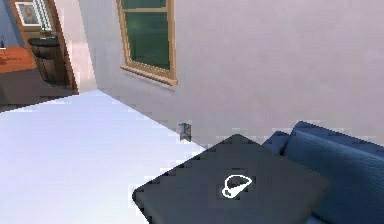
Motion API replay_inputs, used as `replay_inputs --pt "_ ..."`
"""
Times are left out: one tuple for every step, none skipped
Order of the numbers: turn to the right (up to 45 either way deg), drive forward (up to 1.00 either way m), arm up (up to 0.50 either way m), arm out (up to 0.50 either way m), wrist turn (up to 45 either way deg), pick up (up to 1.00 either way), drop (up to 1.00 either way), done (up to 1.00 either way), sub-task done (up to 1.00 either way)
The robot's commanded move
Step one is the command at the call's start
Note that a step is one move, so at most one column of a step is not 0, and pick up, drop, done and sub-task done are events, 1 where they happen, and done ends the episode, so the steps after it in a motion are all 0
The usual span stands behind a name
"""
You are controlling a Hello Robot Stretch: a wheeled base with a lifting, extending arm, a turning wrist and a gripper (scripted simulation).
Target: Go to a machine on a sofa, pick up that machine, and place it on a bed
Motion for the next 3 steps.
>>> replay_inputs --pt "-45.0 0.00 0.00 0.00 0.0 0.00 0.00 0.00 0.00" --pt "-45.0 0.00 0.00 0.00 0.0 0.00 0.00 0.00 0.00" --pt "-45.0 0.00 0.00 0.00 0.0 0.00 0.00 0.00 0.00"
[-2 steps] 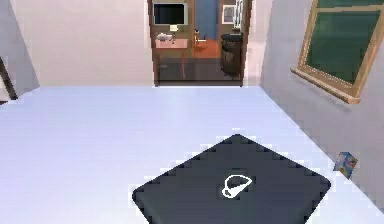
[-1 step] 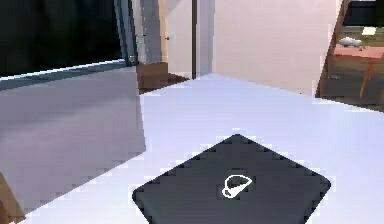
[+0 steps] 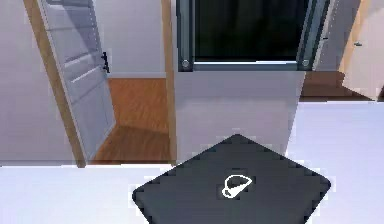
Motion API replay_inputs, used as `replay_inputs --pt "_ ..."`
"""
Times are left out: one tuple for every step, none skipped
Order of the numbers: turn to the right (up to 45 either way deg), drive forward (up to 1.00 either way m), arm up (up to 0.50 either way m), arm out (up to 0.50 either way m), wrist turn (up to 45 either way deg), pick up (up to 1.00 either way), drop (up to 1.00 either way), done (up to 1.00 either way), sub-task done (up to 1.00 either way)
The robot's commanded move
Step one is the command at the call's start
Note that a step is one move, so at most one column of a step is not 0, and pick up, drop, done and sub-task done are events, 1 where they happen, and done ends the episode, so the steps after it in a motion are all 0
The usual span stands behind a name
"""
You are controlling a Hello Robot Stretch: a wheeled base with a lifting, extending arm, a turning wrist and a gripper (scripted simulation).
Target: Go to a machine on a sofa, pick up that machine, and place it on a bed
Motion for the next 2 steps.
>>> replay_inputs --pt "-30.0 0.00 0.00 0.00 0.0 0.00 0.00 0.00 0.00" --pt "0.0 1.00 0.00 0.00 0.0 0.00 0.00 0.00 0.00"
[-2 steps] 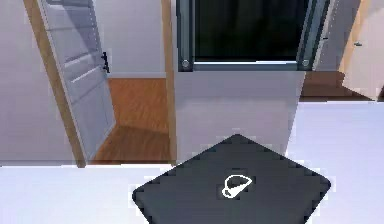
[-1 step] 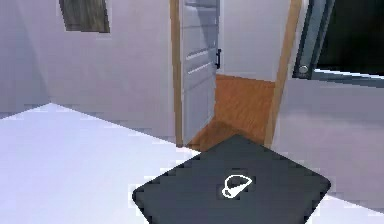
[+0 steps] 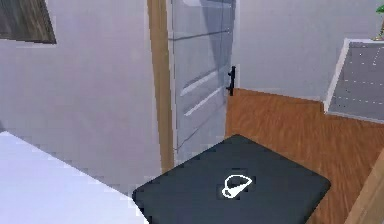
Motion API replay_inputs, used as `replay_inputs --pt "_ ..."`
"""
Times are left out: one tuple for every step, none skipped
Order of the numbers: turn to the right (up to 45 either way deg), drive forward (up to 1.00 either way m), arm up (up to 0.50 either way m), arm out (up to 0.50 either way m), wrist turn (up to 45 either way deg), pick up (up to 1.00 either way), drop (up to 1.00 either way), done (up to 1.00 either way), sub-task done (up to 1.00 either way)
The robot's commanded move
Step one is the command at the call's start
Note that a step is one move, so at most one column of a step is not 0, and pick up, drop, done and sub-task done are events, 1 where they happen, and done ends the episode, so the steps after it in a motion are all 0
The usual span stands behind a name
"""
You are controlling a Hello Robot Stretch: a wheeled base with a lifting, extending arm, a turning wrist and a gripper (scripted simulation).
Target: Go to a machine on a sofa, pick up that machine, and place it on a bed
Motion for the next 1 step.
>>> replay_inputs --pt "-3.0 0.00 0.00 0.00 0.0 0.00 0.00 0.00 0.00"
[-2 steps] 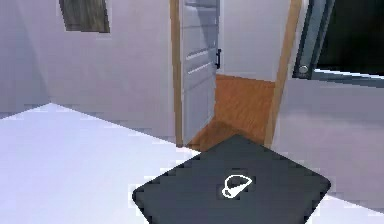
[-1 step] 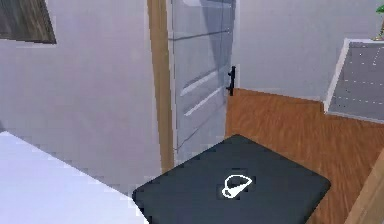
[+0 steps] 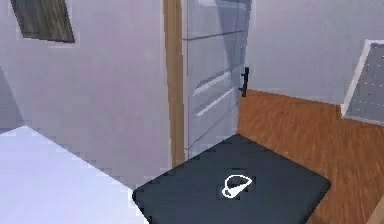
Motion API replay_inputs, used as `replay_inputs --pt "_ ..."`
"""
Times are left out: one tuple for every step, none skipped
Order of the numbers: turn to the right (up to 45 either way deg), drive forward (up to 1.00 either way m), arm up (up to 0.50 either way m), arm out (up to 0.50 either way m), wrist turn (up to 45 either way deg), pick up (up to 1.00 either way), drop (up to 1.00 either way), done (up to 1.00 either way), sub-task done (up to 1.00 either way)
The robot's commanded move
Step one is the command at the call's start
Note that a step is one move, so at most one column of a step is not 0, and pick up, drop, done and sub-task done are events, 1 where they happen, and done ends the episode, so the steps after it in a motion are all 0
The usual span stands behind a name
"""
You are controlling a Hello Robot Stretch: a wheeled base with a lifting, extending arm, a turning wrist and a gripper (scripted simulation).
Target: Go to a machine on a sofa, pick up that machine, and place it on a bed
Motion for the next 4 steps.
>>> replay_inputs --pt "0.0 0.20 0.00 0.00 0.0 0.00 0.00 0.00 0.00" --pt "27.0 0.00 0.00 0.00 0.0 0.00 0.00 0.00 0.00" --pt "0.0 1.00 0.00 0.00 0.0 0.00 0.00 0.00 0.00" --pt "3.0 0.00 0.00 0.00 0.0 0.00 0.00 0.00 0.00"
